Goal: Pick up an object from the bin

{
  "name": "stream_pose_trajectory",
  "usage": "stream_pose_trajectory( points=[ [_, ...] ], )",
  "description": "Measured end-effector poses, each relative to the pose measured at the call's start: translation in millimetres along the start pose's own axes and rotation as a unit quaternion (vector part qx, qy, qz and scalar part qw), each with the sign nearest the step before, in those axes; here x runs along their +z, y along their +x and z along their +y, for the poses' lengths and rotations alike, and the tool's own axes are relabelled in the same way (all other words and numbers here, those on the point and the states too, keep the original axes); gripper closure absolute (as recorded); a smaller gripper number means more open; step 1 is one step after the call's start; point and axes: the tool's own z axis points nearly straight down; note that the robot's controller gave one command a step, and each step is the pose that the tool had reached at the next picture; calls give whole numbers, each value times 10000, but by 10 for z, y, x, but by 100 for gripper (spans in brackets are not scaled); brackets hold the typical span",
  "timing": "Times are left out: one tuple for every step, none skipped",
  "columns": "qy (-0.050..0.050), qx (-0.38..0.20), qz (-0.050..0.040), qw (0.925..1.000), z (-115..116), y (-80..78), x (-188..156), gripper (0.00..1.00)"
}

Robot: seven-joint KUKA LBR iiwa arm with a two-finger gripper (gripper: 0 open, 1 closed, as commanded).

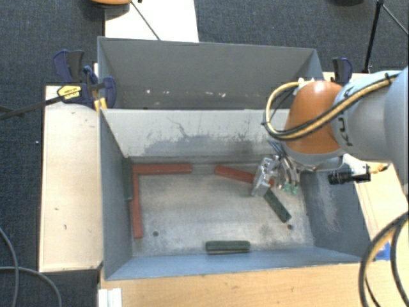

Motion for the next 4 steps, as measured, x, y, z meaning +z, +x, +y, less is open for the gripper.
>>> stream_pose_trajectory(
  points=[
    [-2,3,2,10000,2,2,1,0],
    [-2,6,4,10000,2,3,3,100],
    [-2,7,4,10000,2,3,3,100],
    [-7,-40,-19,10000,12,22,-1377,100]
  ],
)
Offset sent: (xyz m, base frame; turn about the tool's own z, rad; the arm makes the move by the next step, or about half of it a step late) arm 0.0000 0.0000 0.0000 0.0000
